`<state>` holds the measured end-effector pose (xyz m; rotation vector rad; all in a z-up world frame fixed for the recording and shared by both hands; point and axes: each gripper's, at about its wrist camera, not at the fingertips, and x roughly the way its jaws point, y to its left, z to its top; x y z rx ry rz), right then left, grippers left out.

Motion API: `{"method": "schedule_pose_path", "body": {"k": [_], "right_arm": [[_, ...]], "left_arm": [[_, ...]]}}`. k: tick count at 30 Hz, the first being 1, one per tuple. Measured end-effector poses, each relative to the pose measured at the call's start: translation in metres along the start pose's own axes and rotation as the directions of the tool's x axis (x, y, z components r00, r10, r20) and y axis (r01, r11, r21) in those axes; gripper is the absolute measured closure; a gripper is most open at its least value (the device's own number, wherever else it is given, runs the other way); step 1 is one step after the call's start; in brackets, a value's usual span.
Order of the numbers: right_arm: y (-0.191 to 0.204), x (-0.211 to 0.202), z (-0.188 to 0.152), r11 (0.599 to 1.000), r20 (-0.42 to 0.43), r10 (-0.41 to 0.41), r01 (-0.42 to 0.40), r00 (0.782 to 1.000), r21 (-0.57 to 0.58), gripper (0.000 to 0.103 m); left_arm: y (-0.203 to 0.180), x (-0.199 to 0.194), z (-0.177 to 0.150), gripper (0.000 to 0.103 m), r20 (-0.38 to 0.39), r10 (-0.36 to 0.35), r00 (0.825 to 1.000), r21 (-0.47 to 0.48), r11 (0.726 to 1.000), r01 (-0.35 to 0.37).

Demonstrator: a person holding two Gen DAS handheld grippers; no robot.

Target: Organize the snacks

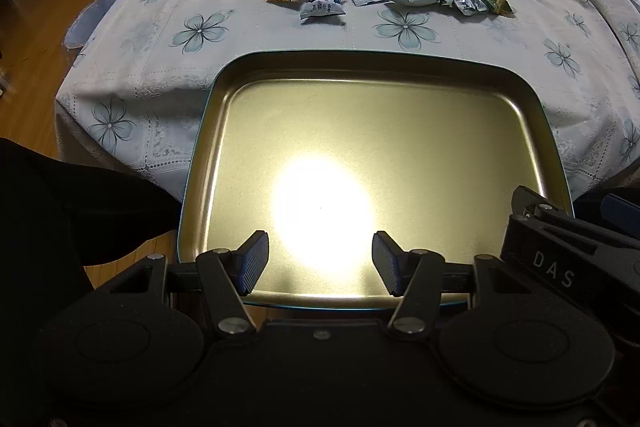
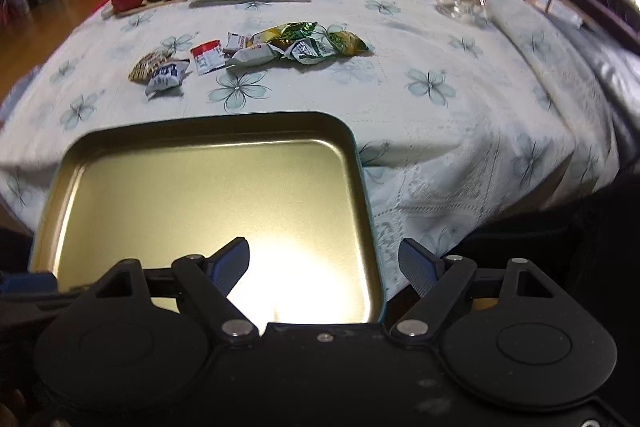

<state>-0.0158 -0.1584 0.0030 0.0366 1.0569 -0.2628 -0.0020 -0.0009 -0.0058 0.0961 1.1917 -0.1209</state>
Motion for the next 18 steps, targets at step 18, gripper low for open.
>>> {"method": "schedule_pose_path", "body": {"k": [18], "right_arm": [[0.002, 0.011, 0.009, 0.998, -0.137, 0.065, -0.062, 0.988, 0.024, 0.042]], "left_arm": [[0.0, 0.001, 0.001, 0.042, -0.009, 0.017, 1.0, -0.006, 1.0, -0.017]]}}
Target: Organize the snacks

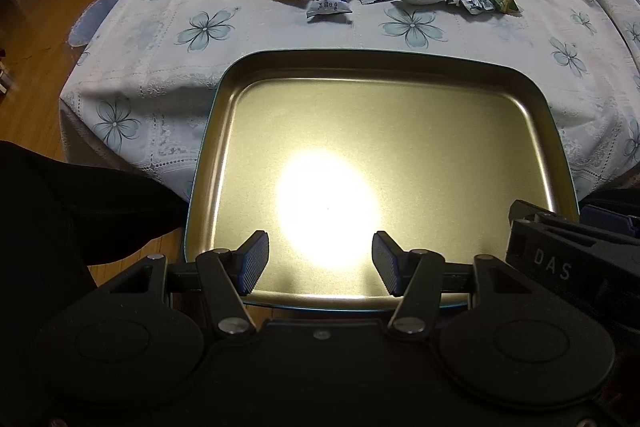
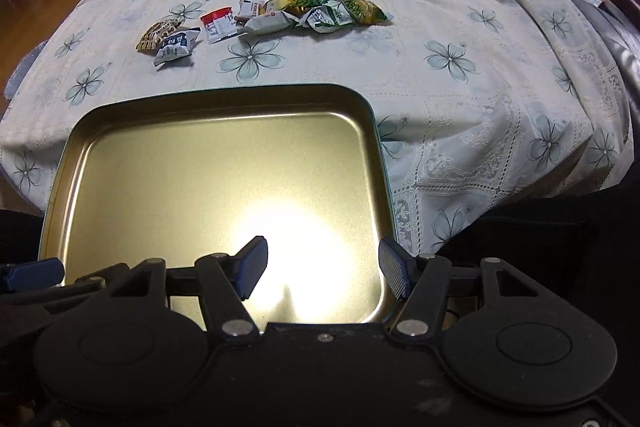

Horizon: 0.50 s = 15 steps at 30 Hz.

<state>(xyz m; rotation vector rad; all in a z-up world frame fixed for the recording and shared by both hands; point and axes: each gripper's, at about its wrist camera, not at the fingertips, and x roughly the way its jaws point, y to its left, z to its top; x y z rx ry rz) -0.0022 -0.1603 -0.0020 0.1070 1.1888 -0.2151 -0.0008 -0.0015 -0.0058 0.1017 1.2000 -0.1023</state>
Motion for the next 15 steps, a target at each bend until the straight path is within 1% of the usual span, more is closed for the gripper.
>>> {"method": "schedule_pose_path", "body": {"k": [2, 9, 15], "right_arm": [[0.0, 0.003, 0.003, 1.0, -0.035, 0.014, -0.014, 0.999, 0.005, 0.048], [0.003, 0.011, 0.01, 0.999, -0.096, 0.049, -0.05, 0.994, -0.005, 0.049], [0.002, 0.015, 0.022, 0.997, -0.126, 0.08, -0.078, 0.989, 0.025, 0.049]], "left_arm": [[0.001, 0.0, 0.001, 0.042, 0.0, -0.005, 1.0, -0.002, 1.0, 0.005], [0.005, -0.004, 0.011, 0.042, 0.009, 0.014, 1.0, -0.011, 1.0, -0.014], [0.012, 0.0, 0.026, 0.042, -0.02, 0.009, 1.0, -0.036, 0.999, -0.01]]}}
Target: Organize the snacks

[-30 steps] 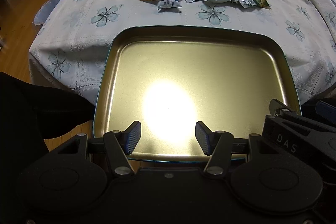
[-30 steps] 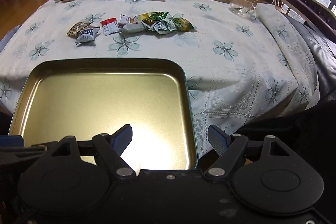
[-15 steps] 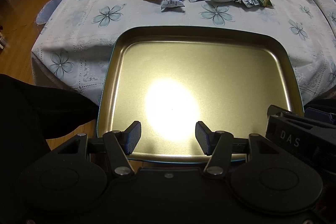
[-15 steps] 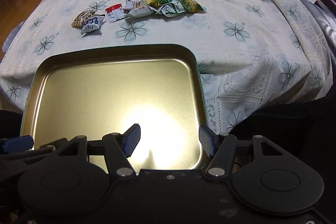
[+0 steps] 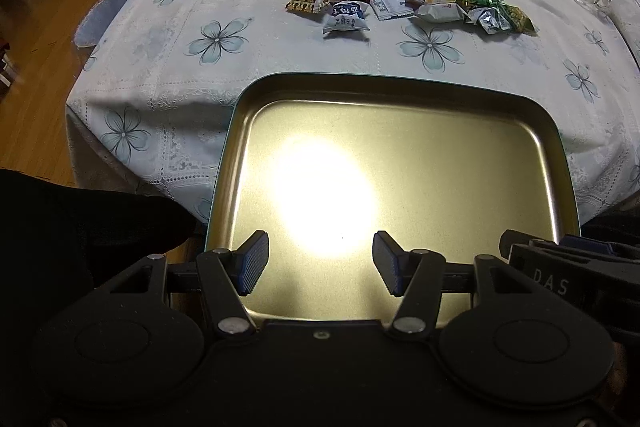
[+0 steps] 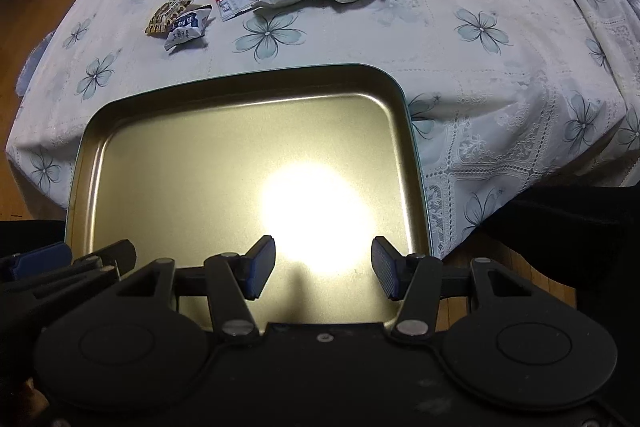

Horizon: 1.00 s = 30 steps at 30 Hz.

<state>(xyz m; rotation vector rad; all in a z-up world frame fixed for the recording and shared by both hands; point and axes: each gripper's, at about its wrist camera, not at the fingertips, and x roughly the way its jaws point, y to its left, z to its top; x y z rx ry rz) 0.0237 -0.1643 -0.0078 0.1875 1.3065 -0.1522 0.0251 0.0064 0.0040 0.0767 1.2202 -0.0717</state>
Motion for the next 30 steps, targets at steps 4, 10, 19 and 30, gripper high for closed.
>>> {"method": "schedule_pose_path", "body": {"k": [4, 10, 19, 30], "right_arm": [[0.0, 0.003, 0.014, 1.0, -0.022, 0.006, -0.006, 1.0, -0.001, 0.049], [-0.007, 0.009, 0.051, 0.997, -0.05, 0.062, -0.06, 0.997, 0.042, 0.049], [-0.028, 0.012, 0.139, 0.991, 0.027, 0.019, -0.023, 0.999, 0.129, 0.049], [-0.073, 0.051, 0.246, 0.928, 0.01, 0.072, -0.071, 0.997, 0.366, 0.049]], "left_arm": [[0.004, 0.009, 0.016, 0.042, -0.048, -0.001, 0.999, -0.022, 1.0, 0.0], [0.007, 0.015, 0.05, 0.042, -0.078, -0.054, 0.996, -0.014, 0.999, 0.053], [0.02, 0.027, 0.129, 0.043, -0.034, -0.06, 0.998, -0.041, 0.997, 0.059], [0.026, 0.079, 0.22, 0.043, -0.025, -0.029, 0.999, -0.033, 0.999, 0.028]]}}
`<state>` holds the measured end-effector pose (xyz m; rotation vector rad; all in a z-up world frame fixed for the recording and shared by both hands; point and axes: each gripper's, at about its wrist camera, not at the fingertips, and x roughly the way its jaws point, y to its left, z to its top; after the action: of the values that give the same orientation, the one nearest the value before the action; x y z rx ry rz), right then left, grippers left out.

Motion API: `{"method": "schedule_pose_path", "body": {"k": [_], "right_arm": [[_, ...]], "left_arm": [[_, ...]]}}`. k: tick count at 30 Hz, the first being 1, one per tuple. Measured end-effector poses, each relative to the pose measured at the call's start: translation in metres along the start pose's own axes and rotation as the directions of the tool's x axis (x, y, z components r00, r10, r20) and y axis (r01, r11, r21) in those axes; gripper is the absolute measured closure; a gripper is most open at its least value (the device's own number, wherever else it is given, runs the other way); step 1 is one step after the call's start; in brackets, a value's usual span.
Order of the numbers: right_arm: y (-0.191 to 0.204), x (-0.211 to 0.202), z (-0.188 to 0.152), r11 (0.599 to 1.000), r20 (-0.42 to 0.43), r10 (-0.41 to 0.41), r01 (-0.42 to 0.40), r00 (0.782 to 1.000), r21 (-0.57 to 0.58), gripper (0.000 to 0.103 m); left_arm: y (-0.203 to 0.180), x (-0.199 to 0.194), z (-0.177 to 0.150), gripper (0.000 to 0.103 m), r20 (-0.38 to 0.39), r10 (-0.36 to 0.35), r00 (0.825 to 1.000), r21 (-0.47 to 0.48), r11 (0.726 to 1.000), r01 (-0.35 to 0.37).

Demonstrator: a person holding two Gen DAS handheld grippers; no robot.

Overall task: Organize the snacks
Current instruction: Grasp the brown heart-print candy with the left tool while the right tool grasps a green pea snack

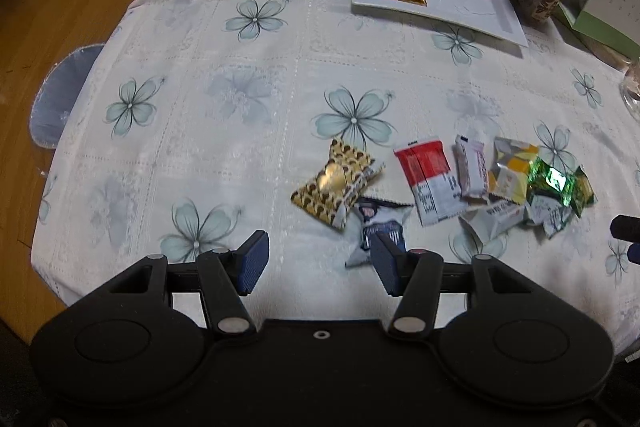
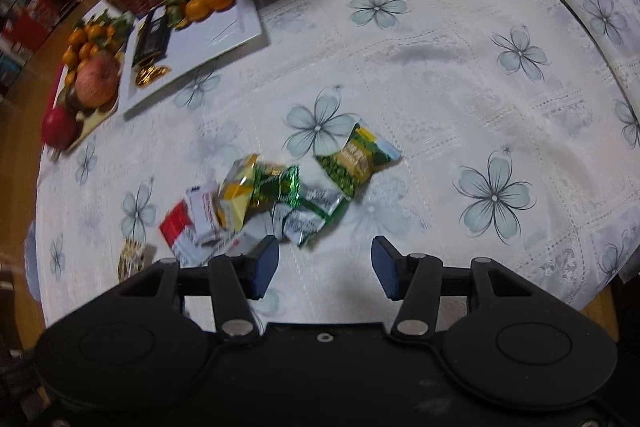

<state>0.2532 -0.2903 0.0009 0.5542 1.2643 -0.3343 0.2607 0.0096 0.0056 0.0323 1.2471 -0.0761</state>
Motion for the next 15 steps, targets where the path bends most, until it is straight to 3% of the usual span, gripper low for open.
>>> {"method": "schedule_pose_path", "body": {"k": [4, 8, 15], "right_arm": [[-0.015, 0.03, 0.036, 0.987, -0.044, -0.009, 0.016, 0.999, 0.157, 0.049], [-0.024, 0.059, 0.047, 0.969, -0.065, -0.027, 0.042, 0.998, 0.244, 0.049], [-0.021, 0.094, 0.056, 0.95, -0.087, -0.076, 0.099, 0.993, 0.295, 0.046]], "left_arm": [[-0.006, 0.01, 0.019, 0.042, 0.04, 0.02, 0.999, 0.057, 0.998, -0.023], [-0.005, 0.024, 0.03, 0.042, 0.04, 0.022, 0.999, 0.066, 0.998, -0.024], [-0.009, 0.054, 0.034, 0.042, -0.041, 0.024, 0.999, 0.061, 0.998, -0.022]]}}
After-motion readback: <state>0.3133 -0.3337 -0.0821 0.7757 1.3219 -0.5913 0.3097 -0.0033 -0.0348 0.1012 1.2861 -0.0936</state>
